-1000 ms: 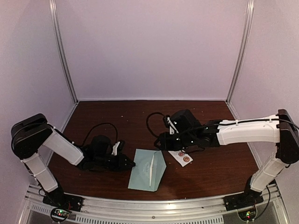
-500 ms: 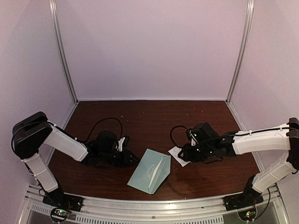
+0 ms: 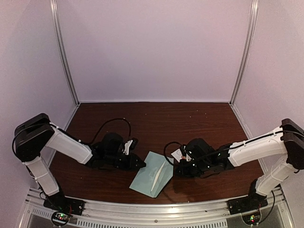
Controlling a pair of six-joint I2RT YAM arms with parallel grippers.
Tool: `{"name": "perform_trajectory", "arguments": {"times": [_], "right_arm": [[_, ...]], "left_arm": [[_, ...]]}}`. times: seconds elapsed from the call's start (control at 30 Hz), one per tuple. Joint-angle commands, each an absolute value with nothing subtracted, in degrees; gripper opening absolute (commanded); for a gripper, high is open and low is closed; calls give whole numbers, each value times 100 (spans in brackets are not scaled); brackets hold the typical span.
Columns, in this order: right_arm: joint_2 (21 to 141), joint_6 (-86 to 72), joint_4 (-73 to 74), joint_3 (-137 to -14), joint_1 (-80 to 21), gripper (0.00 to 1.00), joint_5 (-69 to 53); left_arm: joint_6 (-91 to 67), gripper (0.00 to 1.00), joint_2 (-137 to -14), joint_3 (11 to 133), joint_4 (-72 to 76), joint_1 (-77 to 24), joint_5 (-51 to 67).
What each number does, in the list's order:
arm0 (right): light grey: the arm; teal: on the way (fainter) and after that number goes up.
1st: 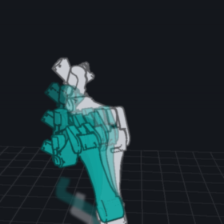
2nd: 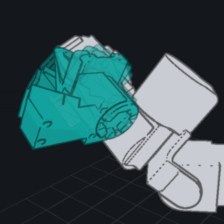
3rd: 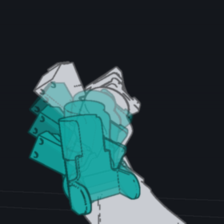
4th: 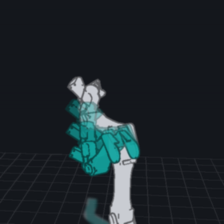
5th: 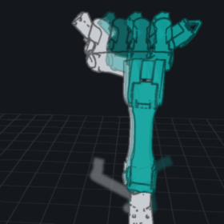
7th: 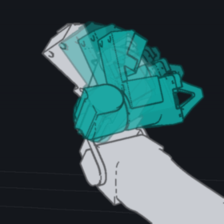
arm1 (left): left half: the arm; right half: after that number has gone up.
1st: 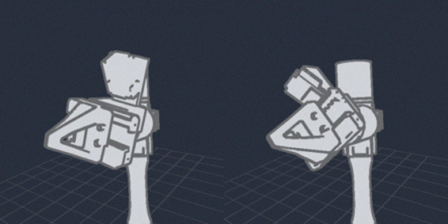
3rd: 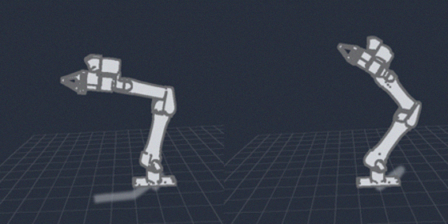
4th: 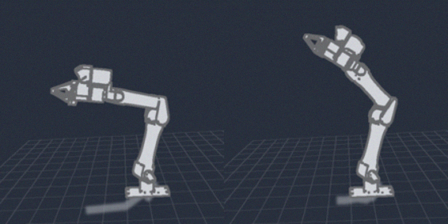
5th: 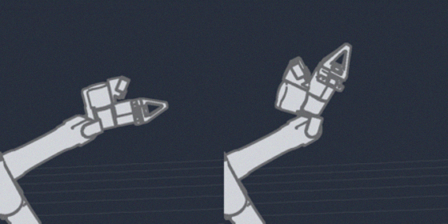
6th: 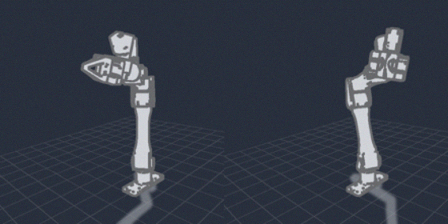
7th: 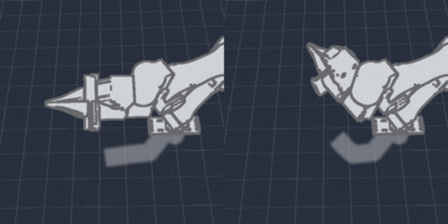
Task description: Place the letter into the envelope and seal it
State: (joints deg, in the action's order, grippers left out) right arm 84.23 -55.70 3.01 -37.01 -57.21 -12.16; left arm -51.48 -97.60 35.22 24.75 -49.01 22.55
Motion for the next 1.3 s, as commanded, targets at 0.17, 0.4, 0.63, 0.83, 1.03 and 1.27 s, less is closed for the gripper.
{"name": "perform_trajectory", "arguments": {"times": [0.17,0.4,0.63,0.83,1.03,1.27], "right_arm": [[9143,-5693,-509,-4249,-5922,14,-1447],[9630,-5671,-870,-4559,-5945,14,-1588],[10303,-5634,-1173,-5023,-5967,12,-1911],[10634,-5663,-1237,-5133,-6003,11,-2102],[10972,-5843,-971,-5103,-6003,11,-2131],[10926,-5868,-894,-5030,-6003,10,-2079]], "left_arm": [[-5001,21,-10038,3401,2882,-4983,2491],[-4991,20,-10187,3281,2892,-4983,2529],[-5008,20,-10204,3244,2874,-4983,2541],[-5014,19,-10204,3242,2885,-4982,2541],[-5003,19,-10208,3256,2874,-4983,2558],[-5013,19,-10112,3204,2874,-4983,2525]]}}
